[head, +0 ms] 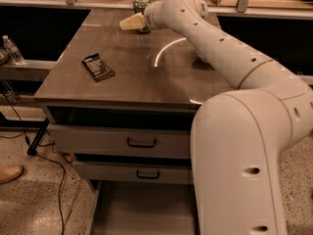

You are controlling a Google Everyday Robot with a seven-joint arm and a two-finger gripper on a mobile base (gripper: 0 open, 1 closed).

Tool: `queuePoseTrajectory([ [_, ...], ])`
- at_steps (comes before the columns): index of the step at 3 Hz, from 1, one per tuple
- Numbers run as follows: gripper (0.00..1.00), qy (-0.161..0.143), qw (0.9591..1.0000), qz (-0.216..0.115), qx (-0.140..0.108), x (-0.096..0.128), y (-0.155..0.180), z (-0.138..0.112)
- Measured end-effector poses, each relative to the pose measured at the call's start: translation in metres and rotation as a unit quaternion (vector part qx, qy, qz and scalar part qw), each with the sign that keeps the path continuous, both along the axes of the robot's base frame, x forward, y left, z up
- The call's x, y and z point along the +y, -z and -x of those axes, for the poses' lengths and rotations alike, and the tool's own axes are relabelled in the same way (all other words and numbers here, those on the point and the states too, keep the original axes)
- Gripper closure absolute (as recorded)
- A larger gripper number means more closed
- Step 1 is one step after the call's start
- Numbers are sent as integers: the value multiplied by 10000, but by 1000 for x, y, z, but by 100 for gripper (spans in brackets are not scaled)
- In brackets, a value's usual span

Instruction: Place green can into bottom drawer

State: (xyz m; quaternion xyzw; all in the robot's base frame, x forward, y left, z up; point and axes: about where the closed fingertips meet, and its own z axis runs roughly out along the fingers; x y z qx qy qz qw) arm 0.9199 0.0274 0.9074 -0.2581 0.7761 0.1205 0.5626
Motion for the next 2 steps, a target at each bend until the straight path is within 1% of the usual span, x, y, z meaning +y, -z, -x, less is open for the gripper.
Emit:
queuePoseTrajectory([
  [1, 0, 103, 9998, -95, -174, 21, 20, -40],
  [2, 3, 216, 9992, -167, -294, 35, 34, -68],
])
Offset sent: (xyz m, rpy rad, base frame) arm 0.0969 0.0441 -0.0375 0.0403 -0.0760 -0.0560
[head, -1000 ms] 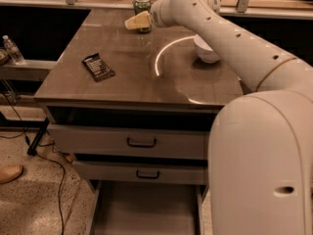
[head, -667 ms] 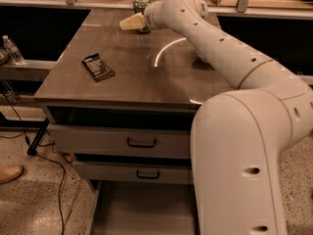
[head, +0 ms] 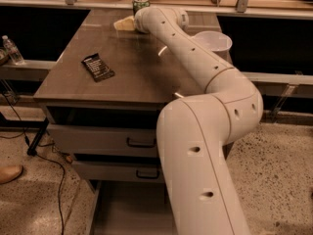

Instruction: Place green can into bottom drawer

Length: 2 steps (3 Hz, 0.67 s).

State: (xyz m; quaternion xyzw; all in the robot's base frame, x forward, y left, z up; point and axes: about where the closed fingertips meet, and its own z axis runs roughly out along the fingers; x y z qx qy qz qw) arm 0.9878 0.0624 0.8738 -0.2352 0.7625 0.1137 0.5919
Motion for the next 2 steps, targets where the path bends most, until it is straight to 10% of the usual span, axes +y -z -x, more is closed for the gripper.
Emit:
queuePoseTrajectory([
  [2, 64, 327, 9990, -229, -198, -20, -7, -21],
])
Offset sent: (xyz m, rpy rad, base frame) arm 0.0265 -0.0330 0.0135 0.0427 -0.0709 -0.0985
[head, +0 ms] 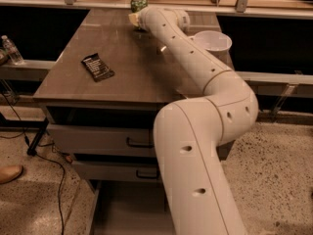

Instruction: Place green can into bottom drawer

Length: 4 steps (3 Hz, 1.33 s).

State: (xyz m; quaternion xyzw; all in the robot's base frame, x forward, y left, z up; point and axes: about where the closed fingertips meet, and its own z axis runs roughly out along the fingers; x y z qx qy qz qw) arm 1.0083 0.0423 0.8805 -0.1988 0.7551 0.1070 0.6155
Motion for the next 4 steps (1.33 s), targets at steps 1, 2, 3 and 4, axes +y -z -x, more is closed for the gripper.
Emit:
queuePoseTrajectory([
  [1, 95, 30, 9995, -317, 56, -19, -34, 24],
  [2, 100, -170, 9959, -856, 256, -30, -73, 82],
  [3, 100, -290, 9892, -1374, 423, -65, -109, 145],
  [4, 100, -302, 9893, -1353, 454, -66, -108, 147],
])
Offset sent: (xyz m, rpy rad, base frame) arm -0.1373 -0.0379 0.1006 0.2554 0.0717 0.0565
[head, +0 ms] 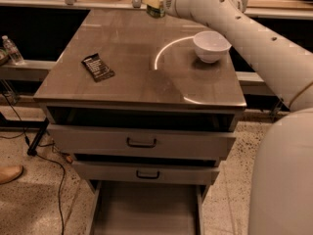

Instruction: Place green can into bottom drawer

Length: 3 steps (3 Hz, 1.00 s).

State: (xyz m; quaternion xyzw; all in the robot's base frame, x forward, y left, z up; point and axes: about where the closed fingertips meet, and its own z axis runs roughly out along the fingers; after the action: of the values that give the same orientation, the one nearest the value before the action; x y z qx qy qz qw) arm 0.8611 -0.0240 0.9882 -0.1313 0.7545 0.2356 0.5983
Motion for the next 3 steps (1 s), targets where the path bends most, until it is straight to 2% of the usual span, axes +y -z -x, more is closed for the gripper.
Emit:
queuePoseTrajectory([
  [1, 100, -53, 9999, 60, 80, -5, 3, 7],
  [2, 100, -221, 9997, 113, 83, -18, -1, 44],
  [3, 100, -337, 9992, 190, 105, -46, -4, 92],
])
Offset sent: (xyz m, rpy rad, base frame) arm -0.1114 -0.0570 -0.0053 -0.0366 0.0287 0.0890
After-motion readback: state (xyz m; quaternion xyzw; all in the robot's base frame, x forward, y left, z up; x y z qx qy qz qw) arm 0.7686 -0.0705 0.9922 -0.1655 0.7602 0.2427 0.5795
